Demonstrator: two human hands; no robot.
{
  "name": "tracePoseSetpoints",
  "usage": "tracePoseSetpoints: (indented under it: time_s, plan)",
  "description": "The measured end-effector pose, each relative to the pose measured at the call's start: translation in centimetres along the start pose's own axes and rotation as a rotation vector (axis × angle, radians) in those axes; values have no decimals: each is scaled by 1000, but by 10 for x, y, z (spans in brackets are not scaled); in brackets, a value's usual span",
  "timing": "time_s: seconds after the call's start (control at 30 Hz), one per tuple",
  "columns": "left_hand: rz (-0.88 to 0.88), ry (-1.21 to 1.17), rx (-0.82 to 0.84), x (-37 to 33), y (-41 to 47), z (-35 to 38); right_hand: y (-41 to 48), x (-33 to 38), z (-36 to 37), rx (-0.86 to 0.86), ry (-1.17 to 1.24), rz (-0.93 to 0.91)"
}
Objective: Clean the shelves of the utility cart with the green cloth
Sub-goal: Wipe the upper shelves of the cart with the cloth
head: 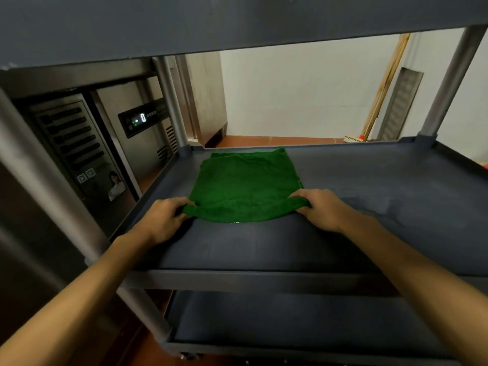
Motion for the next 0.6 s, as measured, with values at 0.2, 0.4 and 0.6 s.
tracePoseSetpoints:
  time_s: [0.2, 0.4, 0.6]
  plan:
    - [87, 34, 50, 1, -29, -8, -30, 21, -4, 38, -3, -100]
    - [111, -18, 78, 1, -56, -15, -50, 32, -7, 11, 20, -156]
    - [68, -37, 157, 3, -90, -25, -75, 49, -15, 15, 42, -198]
Point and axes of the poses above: each hand's wrist, its own y-axis towards the middle knuckle, its own z-axis out of the palm, x = y × z, the point moved 9 cm from there along y, towards the middle knuckle, and after that the axes turned 15 degrees about -z, right-handed, at the moved point
